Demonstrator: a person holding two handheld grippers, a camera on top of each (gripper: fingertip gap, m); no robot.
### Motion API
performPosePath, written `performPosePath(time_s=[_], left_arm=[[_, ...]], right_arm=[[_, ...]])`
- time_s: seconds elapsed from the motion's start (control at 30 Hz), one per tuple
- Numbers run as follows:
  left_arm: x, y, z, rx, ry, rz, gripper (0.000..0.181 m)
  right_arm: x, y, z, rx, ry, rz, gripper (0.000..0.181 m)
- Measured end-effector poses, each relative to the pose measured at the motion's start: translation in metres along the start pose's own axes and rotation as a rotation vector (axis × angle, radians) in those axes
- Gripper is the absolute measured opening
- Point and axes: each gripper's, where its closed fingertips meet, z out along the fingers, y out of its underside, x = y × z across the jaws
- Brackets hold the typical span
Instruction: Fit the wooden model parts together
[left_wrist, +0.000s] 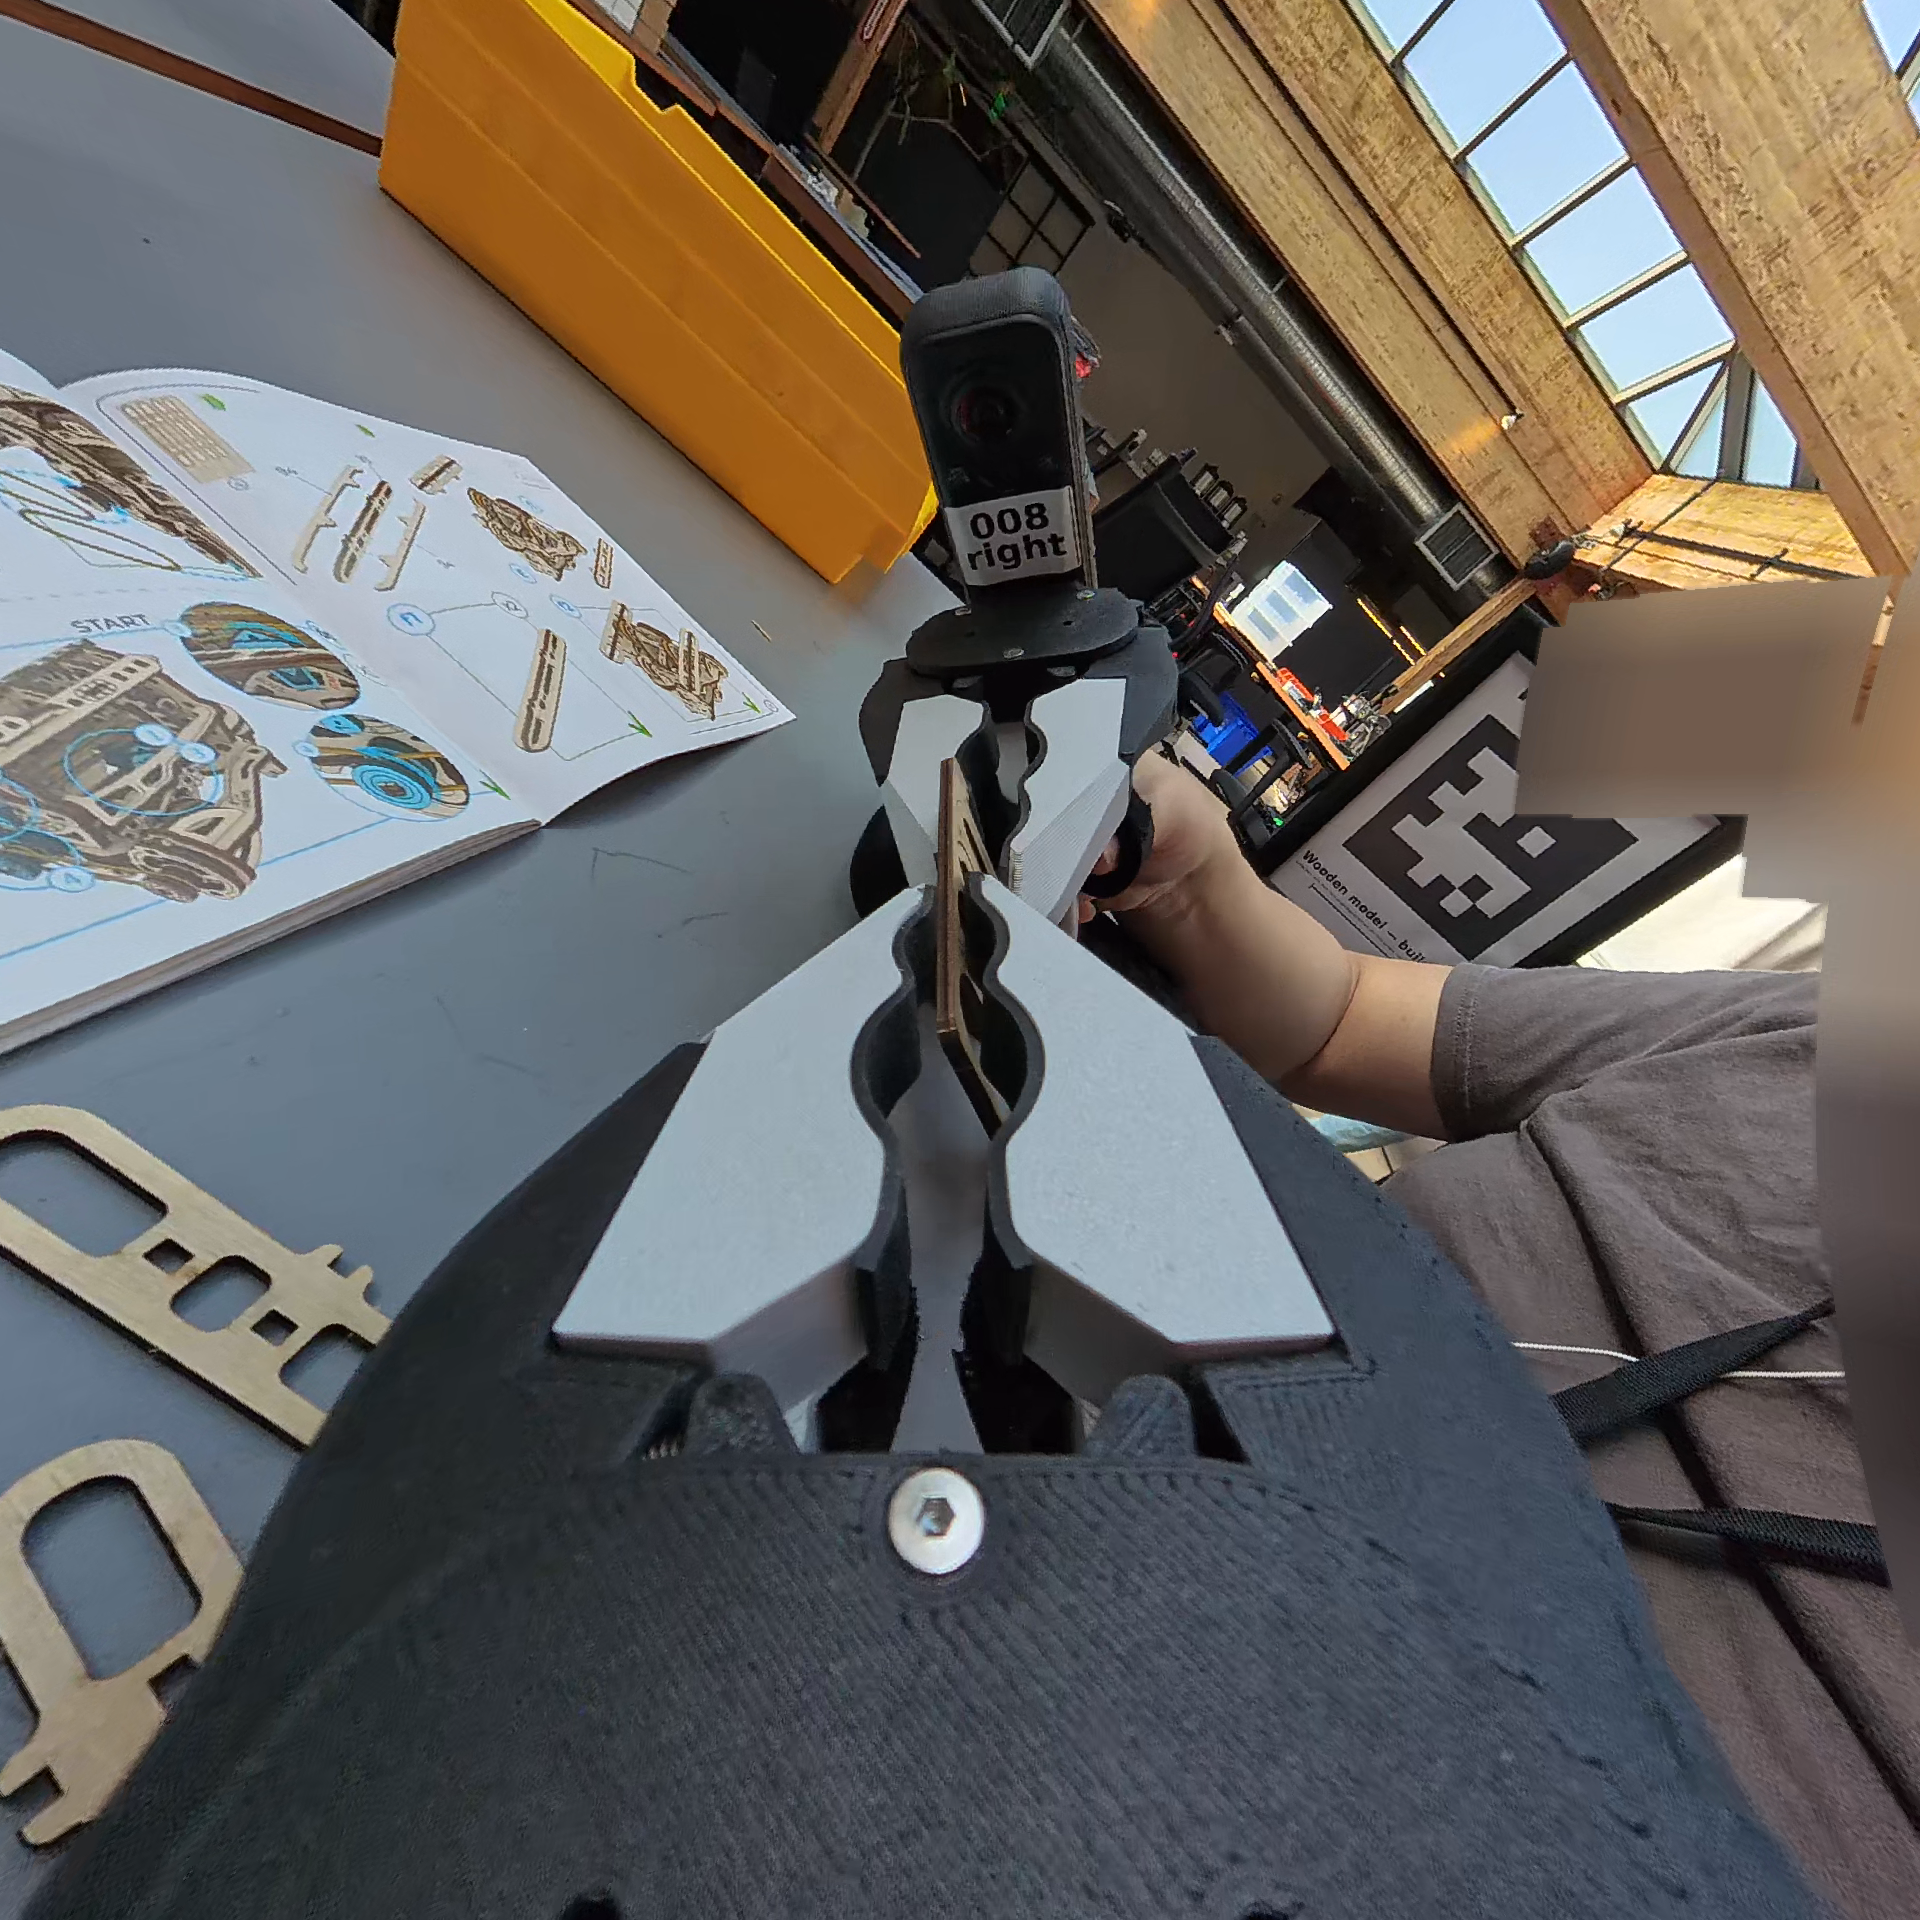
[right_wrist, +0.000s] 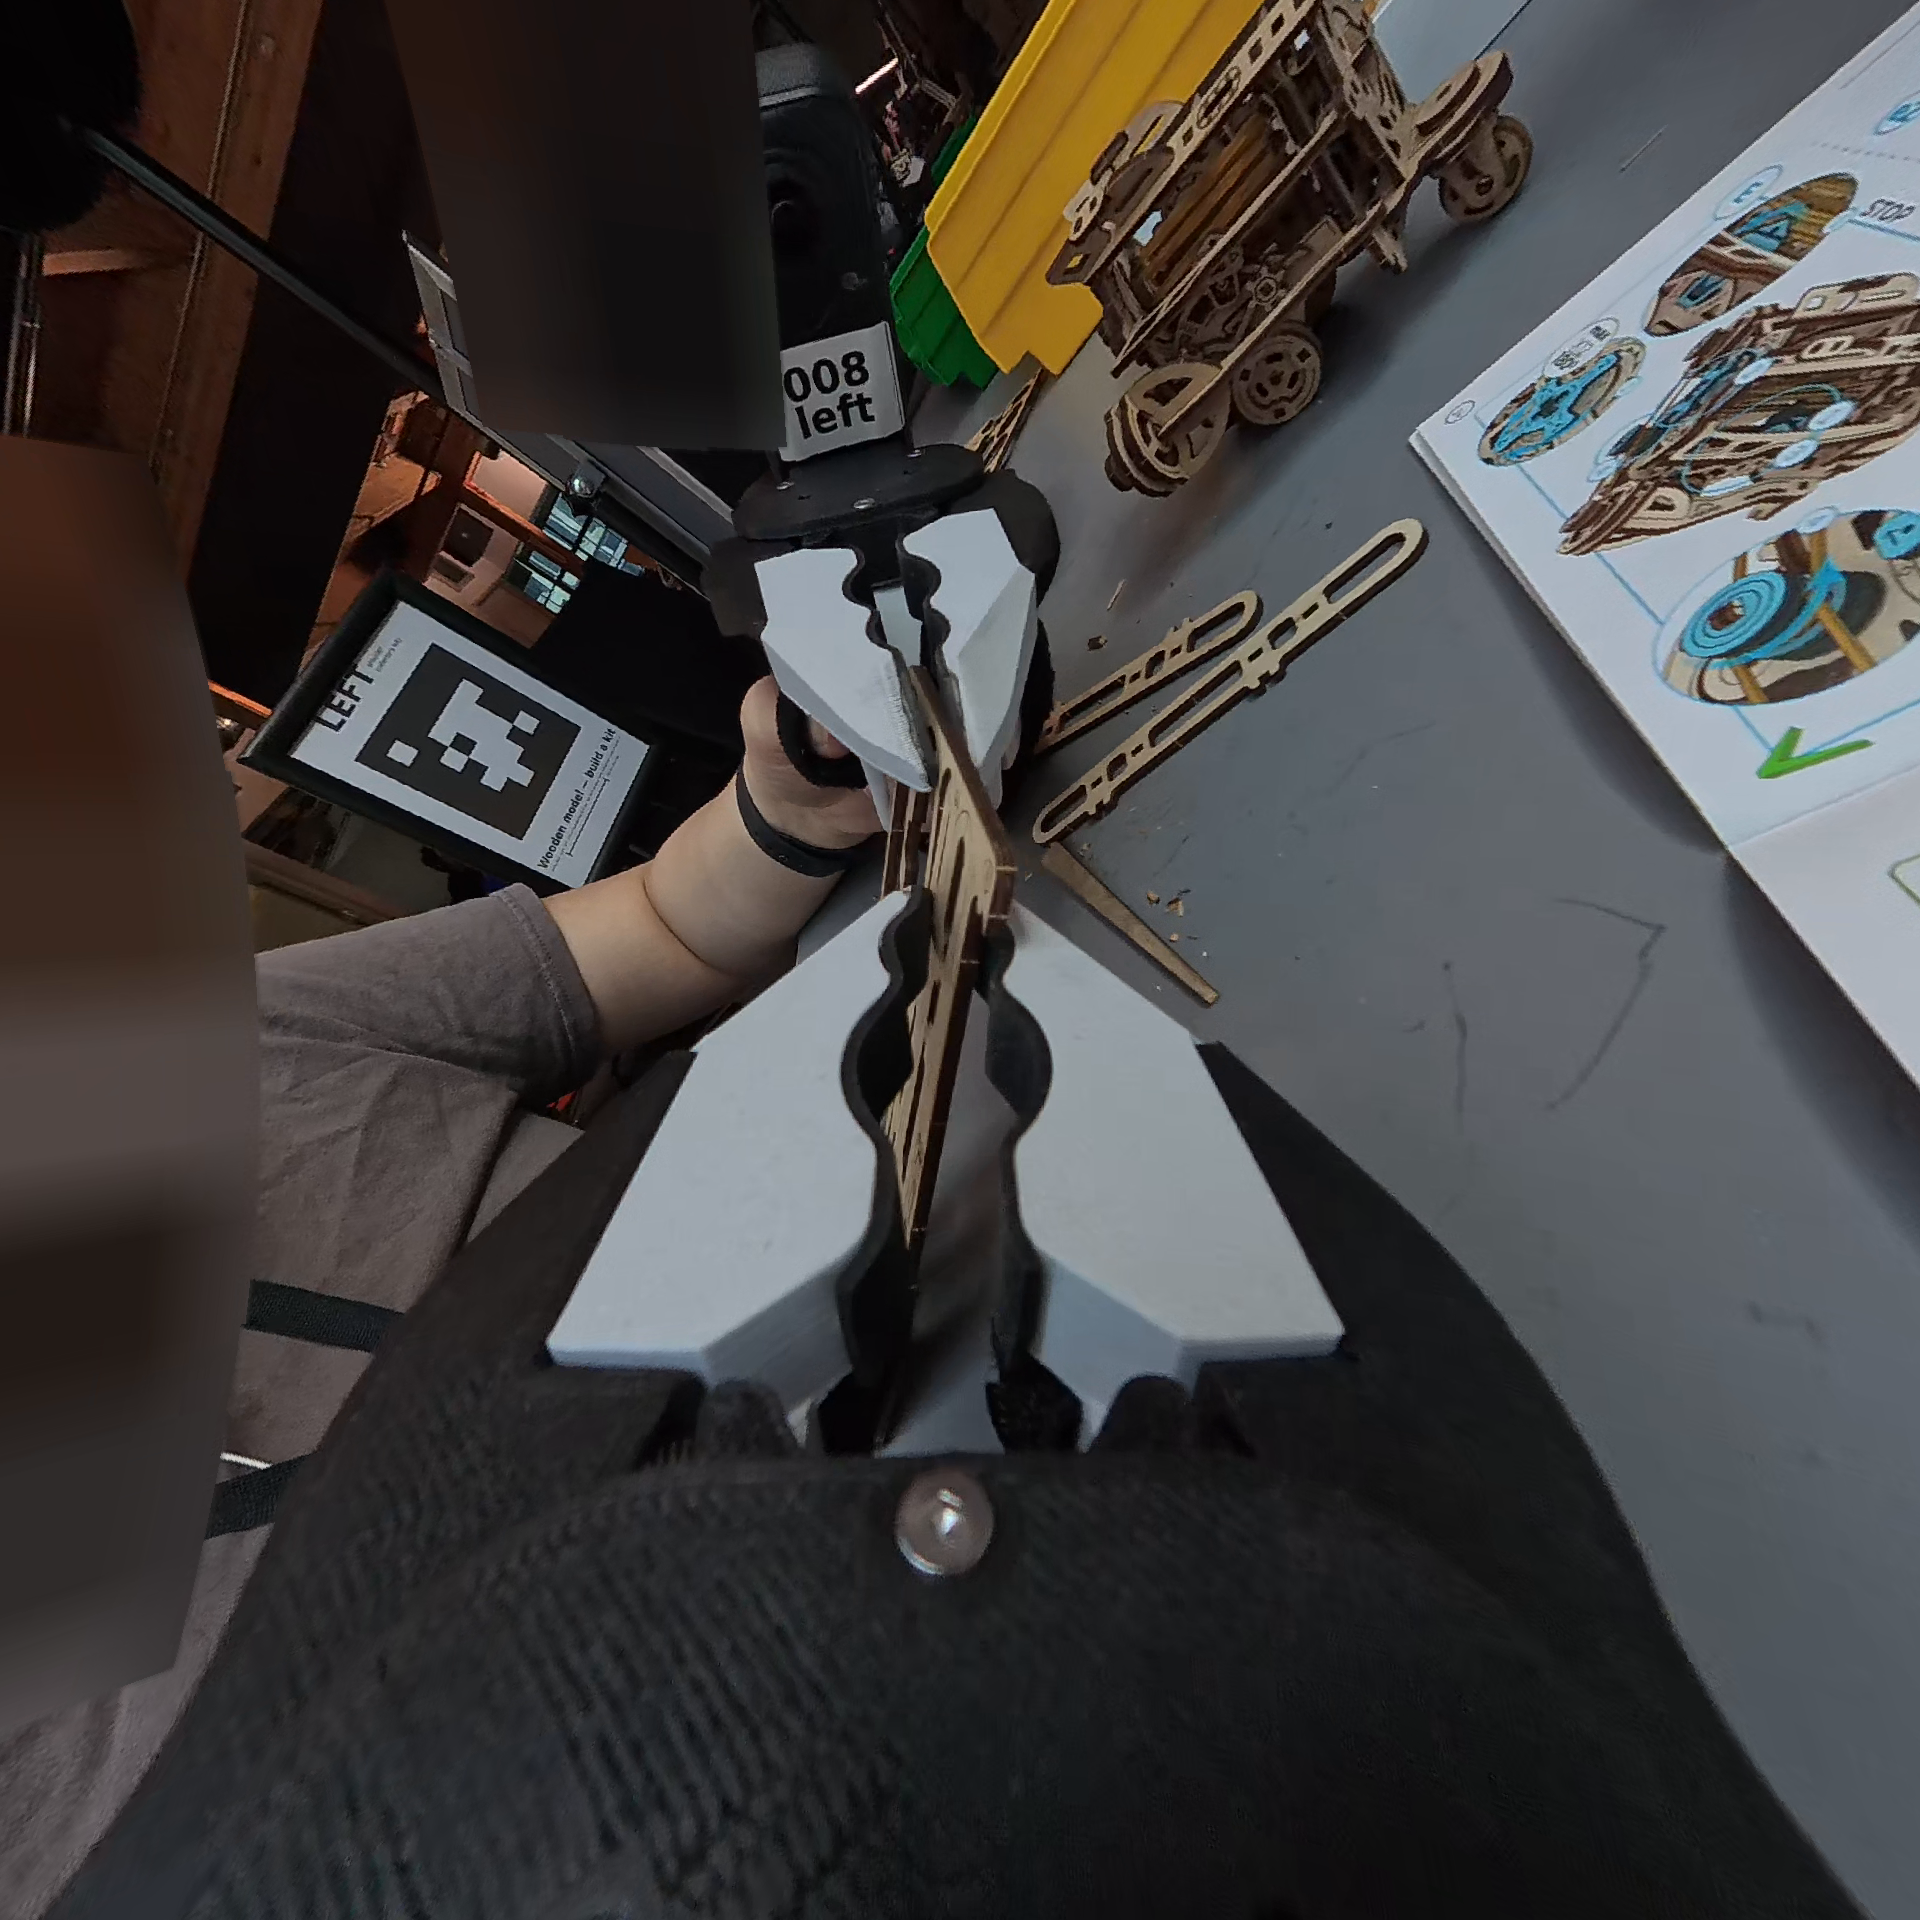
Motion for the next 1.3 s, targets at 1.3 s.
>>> performPosePath(time_s=[1.3], left_arm=[[-0.006,0.022,0.007,-0.103,-0.011,-0.125,0.0]], right_arm=[[0.015,0.002,-0.001,-0.001,0.06,0.063,0.005]])
